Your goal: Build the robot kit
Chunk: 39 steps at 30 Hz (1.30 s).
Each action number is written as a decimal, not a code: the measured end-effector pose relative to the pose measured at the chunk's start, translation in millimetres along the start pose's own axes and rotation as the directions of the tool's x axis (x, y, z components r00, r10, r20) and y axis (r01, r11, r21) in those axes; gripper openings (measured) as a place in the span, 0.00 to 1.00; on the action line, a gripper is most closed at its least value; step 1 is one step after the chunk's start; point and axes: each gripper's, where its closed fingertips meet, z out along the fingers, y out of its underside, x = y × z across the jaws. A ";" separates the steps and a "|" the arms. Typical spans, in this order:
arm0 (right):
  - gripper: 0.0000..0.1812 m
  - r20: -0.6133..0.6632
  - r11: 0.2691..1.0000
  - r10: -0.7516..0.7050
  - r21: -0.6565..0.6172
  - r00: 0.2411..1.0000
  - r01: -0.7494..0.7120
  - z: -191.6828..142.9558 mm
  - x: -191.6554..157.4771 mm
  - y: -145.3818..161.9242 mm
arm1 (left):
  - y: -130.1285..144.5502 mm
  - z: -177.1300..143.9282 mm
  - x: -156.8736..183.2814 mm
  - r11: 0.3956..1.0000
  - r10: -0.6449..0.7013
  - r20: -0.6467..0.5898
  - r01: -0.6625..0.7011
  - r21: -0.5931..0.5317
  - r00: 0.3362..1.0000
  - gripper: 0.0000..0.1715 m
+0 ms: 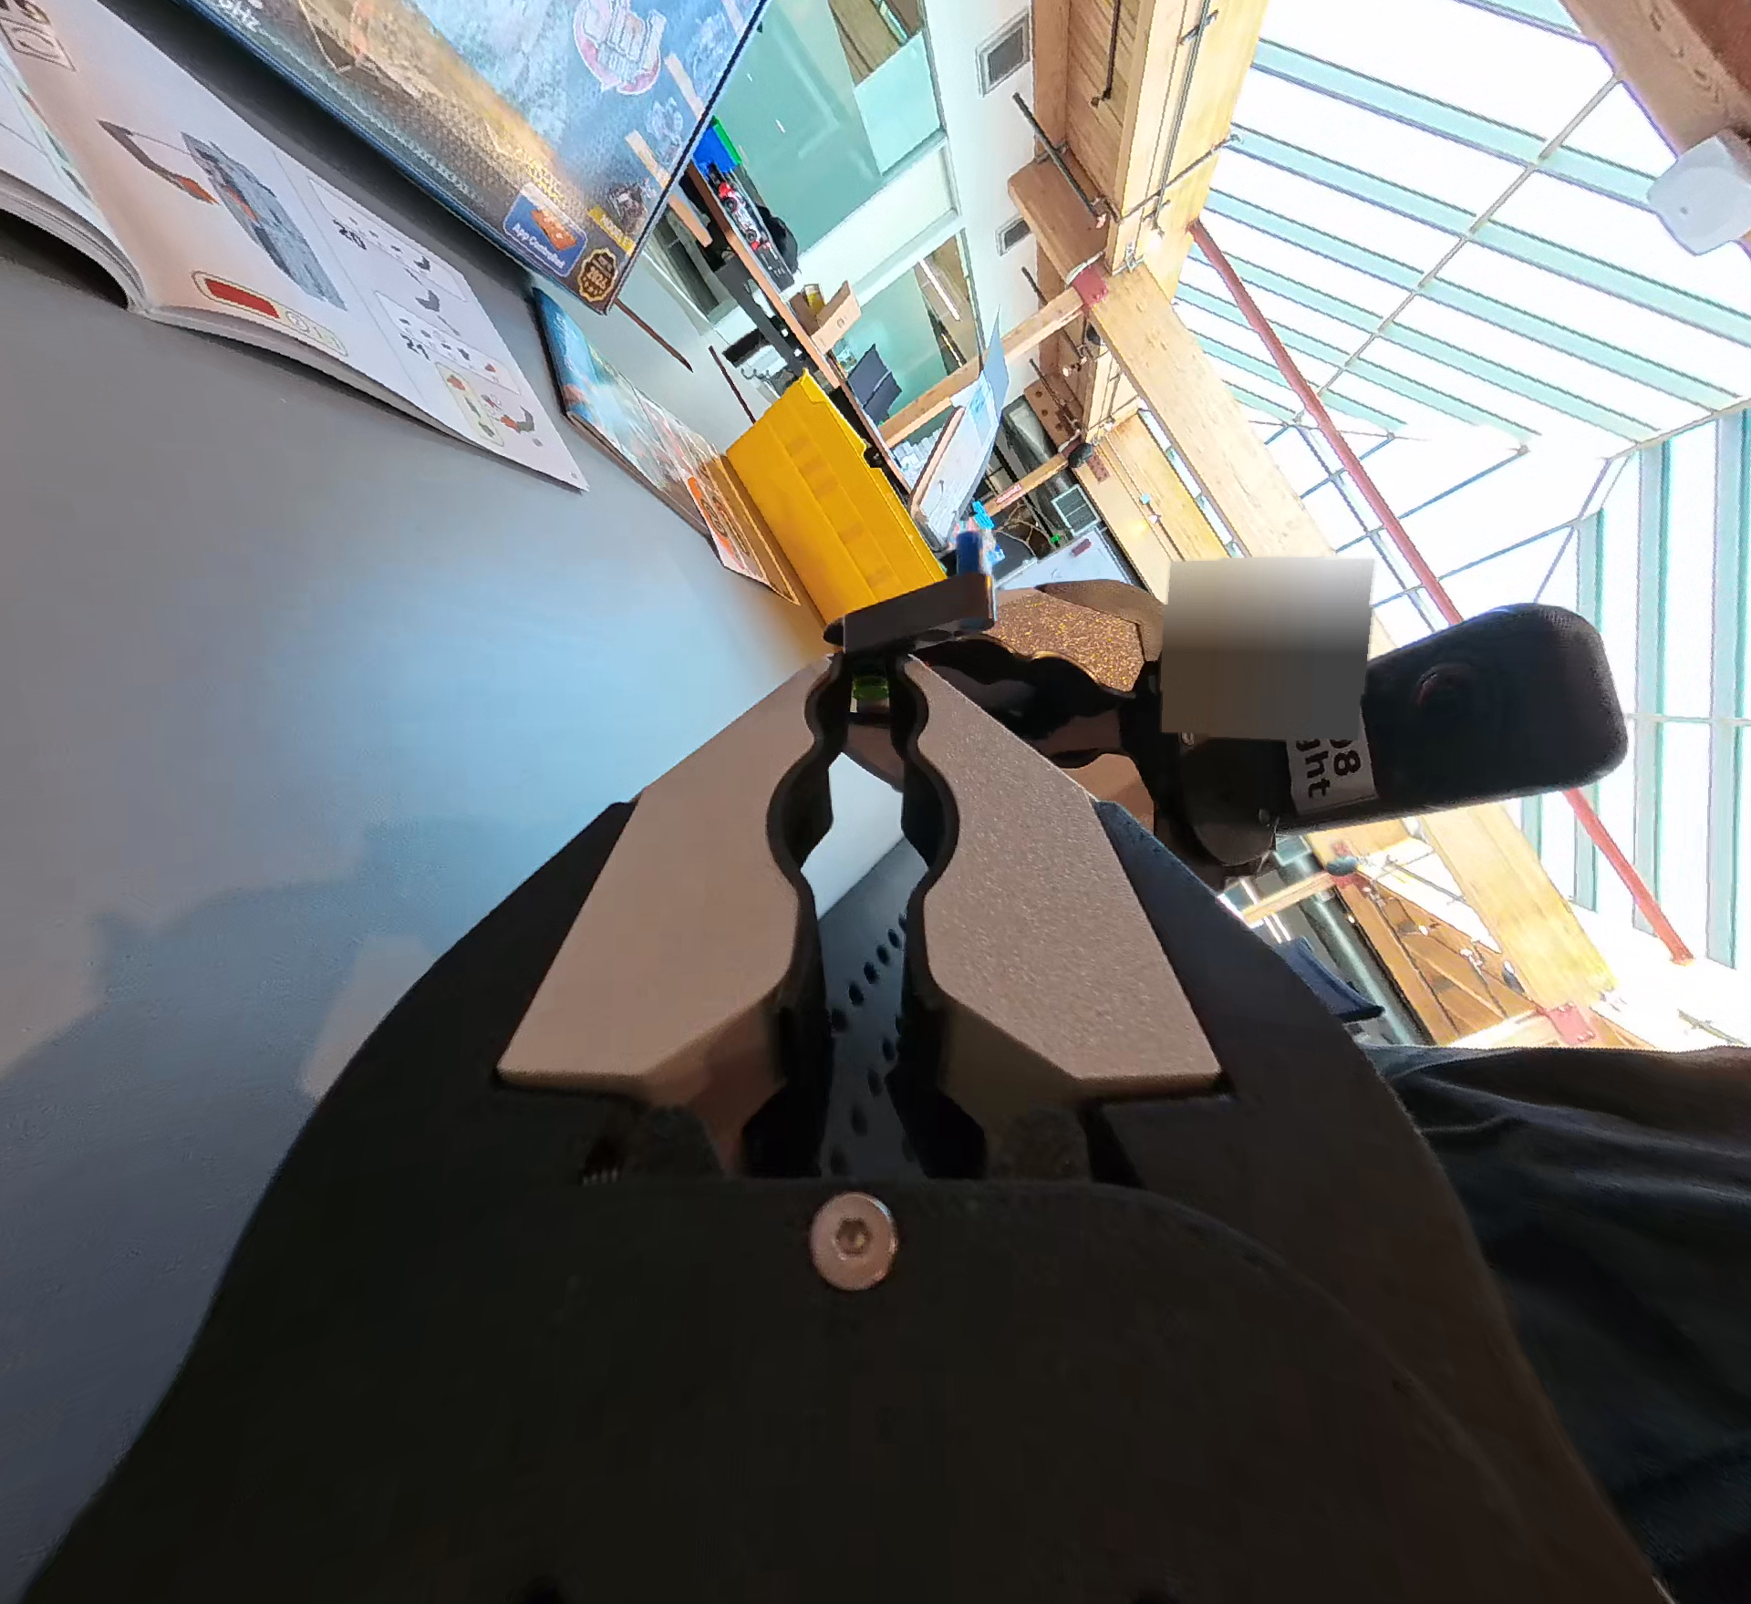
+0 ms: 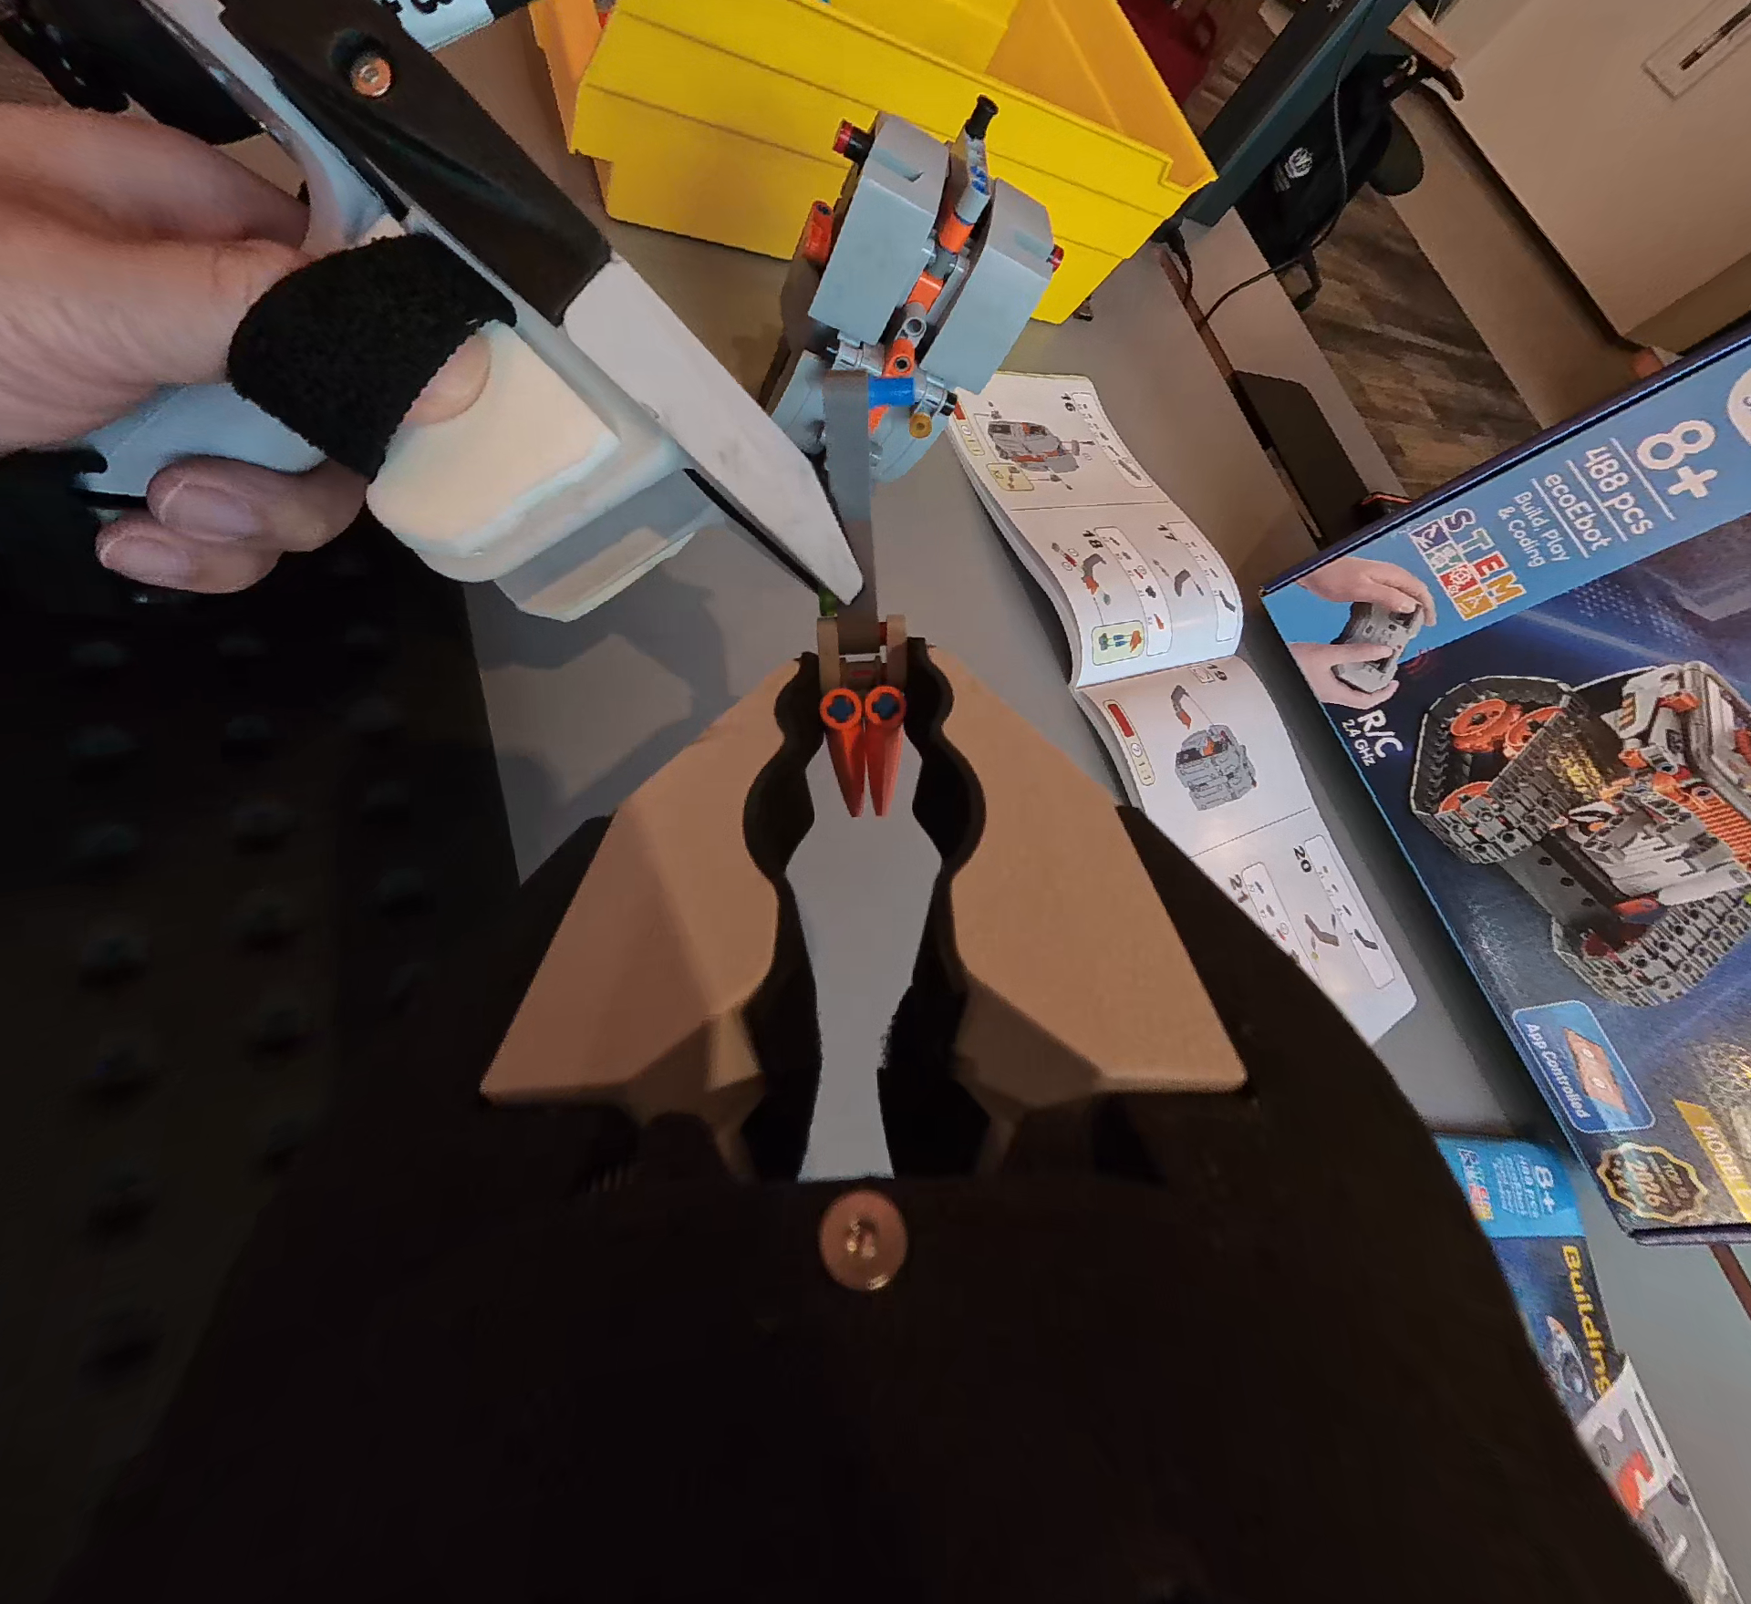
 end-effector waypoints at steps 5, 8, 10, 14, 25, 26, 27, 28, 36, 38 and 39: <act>0.10 -0.006 1.000 0.000 0.014 1.000 0.000 -0.3 2.1 0.7 | 1.9 -1.2 1.0 1.000 0.015 -0.008 -0.015 -0.021 1.000 0.03; 0.09 0.054 1.000 0.006 -0.004 0.999 -0.006 -5.6 5.4 8.8 | 3.2 -14.8 12.5 0.983 0.159 -0.081 -0.166 -0.078 0.984 0.13; 0.09 0.132 0.999 0.003 0.039 0.991 -0.008 -12.7 0.4 5.2 | 6.5 -25.9 19.0 0.900 0.398 -0.085 -0.407 -0.158 0.913 0.16; 0.09 0.223 0.998 -0.064 0.008 0.973 0.064 -18.3 -7.4 8.2 | 3.4 -28.6 25.7 0.491 0.825 -0.078 -0.778 -0.391 0.560 0.30; 0.09 0.322 0.991 -0.134 0.047 0.937 0.126 -35.0 -28.5 -7.3 | 35.6 -3.7 32.1 -0.015 0.875 -0.424 -0.861 -0.508 0.235 0.15; 0.09 0.322 0.991 -0.137 0.051 0.937 0.127 -36.0 -28.8 -8.3 | 38.2 -2.4 34.2 -0.022 0.870 -0.436 -0.866 -0.499 0.229 0.14; 0.09 0.316 0.990 -0.140 0.043 0.938 0.133 -36.2 -27.7 -7.1 | 39.9 -2.0 34.8 -0.031 0.867 -0.444 -0.867 -0.498 0.224 0.11; 0.09 0.317 0.991 -0.137 0.039 0.938 0.131 -36.5 -27.7 -6.8 | 39.9 -1.8 33.6 -0.043 0.868 -0.447 -0.863 -0.503 0.217 0.10; 0.09 0.321 0.990 -0.144 0.051 0.936 0.135 -38.1 -29.8 -8.0 | 42.9 -5.2 33.4 -0.091 0.856 -0.477 -0.850 -0.519 0.199 0.09; 0.09 0.307 0.989 -0.143 0.069 0.941 0.127 -38.2 -27.7 -10.7 | 40.8 -4.8 34.1 -0.086 0.861 -0.466 -0.847 -0.525 0.201 0.09; 0.10 0.297 0.990 -0.136 0.082 0.945 0.117 -38.9 -25.3 -12.7 | 38.8 -4.7 35.8 -0.077 0.864 -0.460 -0.849 -0.523 0.205 0.09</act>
